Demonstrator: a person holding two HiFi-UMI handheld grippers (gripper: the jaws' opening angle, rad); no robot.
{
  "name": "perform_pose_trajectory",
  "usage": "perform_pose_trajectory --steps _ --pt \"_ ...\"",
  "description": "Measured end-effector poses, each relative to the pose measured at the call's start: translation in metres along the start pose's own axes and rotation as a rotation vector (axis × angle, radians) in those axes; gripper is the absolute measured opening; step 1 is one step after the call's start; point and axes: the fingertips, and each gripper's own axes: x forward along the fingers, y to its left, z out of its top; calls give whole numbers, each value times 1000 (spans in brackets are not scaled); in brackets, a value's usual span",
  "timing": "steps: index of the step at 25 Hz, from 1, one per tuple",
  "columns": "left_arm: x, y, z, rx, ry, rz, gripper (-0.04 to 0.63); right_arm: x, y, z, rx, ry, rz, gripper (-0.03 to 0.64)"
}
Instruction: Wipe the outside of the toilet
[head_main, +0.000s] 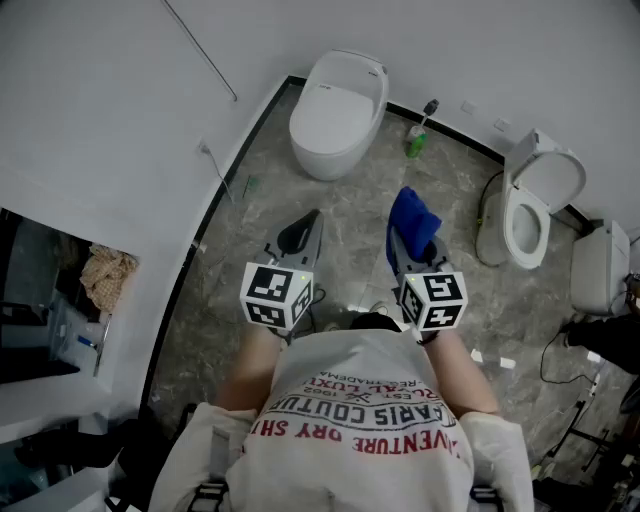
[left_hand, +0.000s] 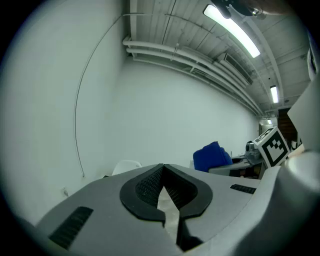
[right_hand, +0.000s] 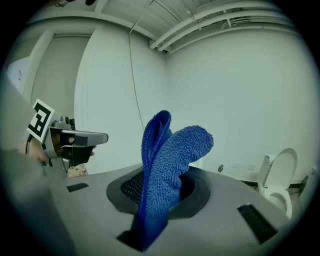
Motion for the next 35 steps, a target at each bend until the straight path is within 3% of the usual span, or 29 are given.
perform_pose_trajectory --steps 13,21,28,35 --pt "-6 -4 -3 -2 8 3 8 -11 0 -6 4 9 -4 72" --pt "-3 3 -10 -17 20 22 8 -3 -14 -10 60 7 -22 72" --pt "39 25 -18 -48 55 55 8 41 -52 -11 70 36 -4 72" --pt "120 69 -9 -58 82 114 8 131 -108 10 81 53 50 72"
